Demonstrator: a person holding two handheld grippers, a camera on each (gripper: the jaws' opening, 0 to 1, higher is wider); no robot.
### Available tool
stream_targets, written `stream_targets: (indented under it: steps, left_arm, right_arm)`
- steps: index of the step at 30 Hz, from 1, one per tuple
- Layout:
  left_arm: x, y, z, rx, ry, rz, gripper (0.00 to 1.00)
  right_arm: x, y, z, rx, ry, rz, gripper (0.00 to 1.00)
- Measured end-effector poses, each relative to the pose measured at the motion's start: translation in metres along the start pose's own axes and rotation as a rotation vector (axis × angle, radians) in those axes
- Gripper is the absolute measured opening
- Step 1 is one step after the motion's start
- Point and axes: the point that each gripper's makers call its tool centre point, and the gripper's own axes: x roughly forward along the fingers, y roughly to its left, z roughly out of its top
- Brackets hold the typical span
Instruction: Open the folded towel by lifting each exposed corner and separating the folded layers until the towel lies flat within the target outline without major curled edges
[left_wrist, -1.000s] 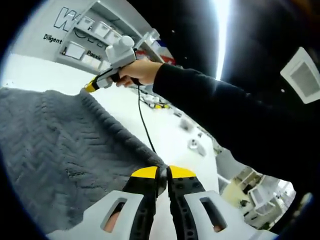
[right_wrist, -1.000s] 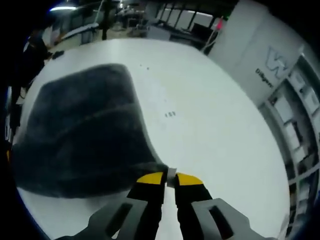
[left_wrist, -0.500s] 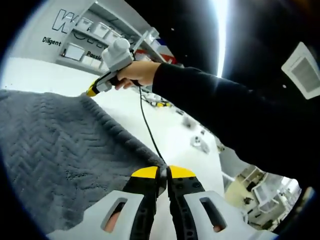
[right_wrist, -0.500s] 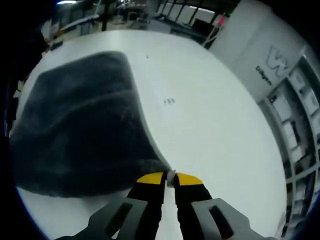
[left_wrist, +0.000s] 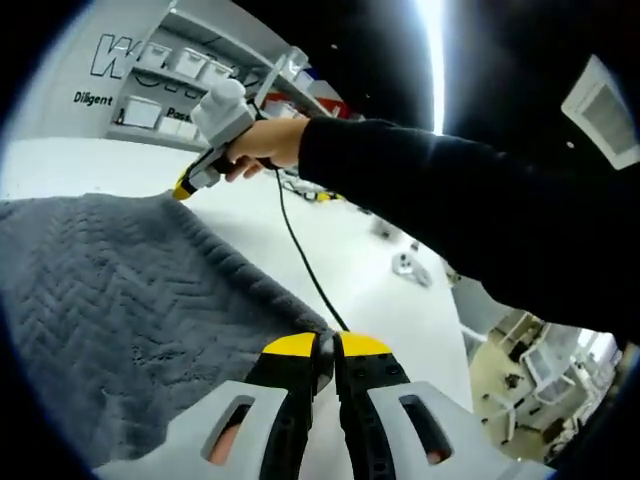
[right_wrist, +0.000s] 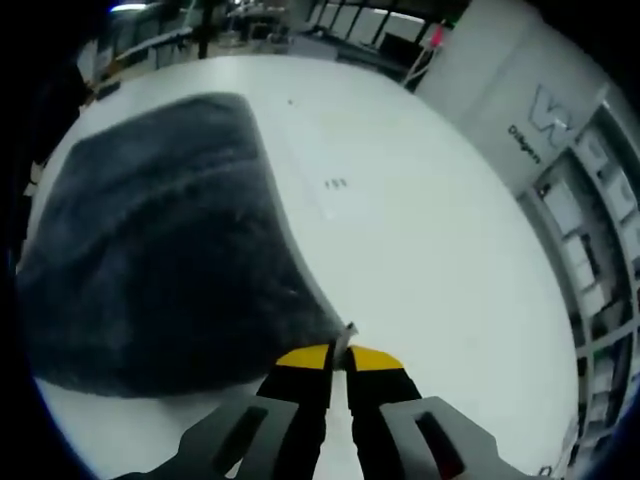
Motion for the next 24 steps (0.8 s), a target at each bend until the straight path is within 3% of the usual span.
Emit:
stream_targets:
  steps: [9,11,24]
  left_arm:
    - [0.005,0.002,-0.011,-0.008,0.025,0.002,0.05]
    - [0.007,0.004,-0.018,-0.044,0.046,-0.005,0.05]
    - [0.013,0.007,-0.035,-0.040,0.089,0.020,0.07]
  right_arm:
    - [0.005,-0.003,-0.005,0.017,-0.001,-0.008,0.02]
    - [0.007,-0.001,-0.006,0.022,-0.001,0.000,0.02]
    - [0.010,-0.002,-0.011,0.030,-0.003,0.006,0.02]
